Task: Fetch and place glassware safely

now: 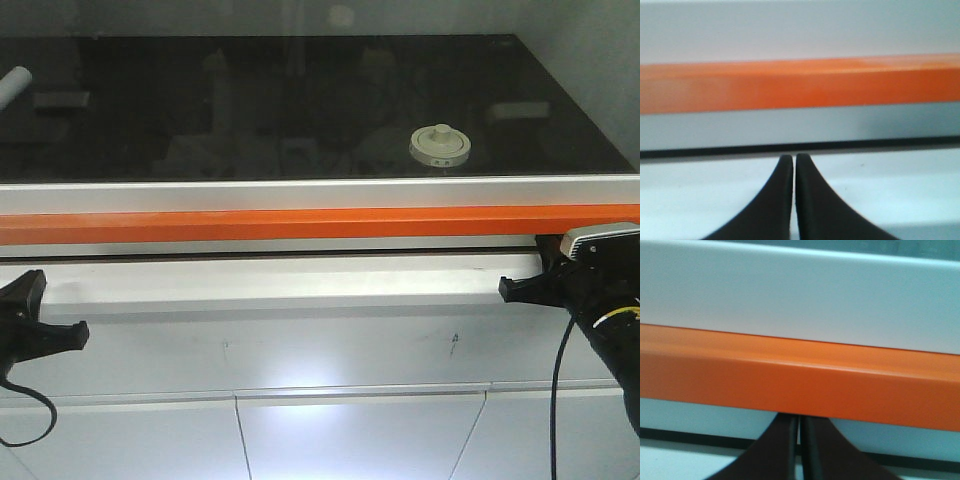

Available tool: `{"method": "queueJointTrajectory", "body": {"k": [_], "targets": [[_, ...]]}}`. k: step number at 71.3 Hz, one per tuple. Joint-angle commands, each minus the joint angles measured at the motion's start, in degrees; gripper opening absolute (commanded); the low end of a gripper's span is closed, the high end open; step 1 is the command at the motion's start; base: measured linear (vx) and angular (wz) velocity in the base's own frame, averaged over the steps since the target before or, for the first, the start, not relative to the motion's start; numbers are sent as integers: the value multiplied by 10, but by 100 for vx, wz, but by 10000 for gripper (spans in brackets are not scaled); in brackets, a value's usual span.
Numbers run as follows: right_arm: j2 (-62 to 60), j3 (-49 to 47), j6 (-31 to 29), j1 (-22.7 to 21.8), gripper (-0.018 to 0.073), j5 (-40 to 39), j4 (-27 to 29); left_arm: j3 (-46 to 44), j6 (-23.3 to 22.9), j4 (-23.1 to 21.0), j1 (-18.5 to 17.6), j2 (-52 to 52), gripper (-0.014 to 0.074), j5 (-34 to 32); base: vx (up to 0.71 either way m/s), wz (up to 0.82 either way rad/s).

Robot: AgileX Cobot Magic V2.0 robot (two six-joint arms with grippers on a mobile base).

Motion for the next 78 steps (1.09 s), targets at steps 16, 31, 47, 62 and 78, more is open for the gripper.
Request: {"method": "queueJointTrajectory", "body": {"k": [16, 31, 47, 62, 78], "targets": [[-17, -19, 0, -4, -1, -114, 0, -35, 0, -1, -3, 17, -7, -139, 0, 0], [-17, -19, 0, -4, -1, -114, 0, -70, 0, -6, -3, 17, -7, -112, 0, 0], [-17, -19, 0, -4, -1, -114, 0, -106, 1, -6, -3, 17, -7, -81, 0, 0], [-17, -19, 0, -4, -1, -114, 0, -117, 1, -3, -3, 17, -7, -90, 0, 0], [-20, -19, 0, -4, -1, -114, 0, -118, 1, -2, -3, 16, -7, -95, 0, 0]]}}
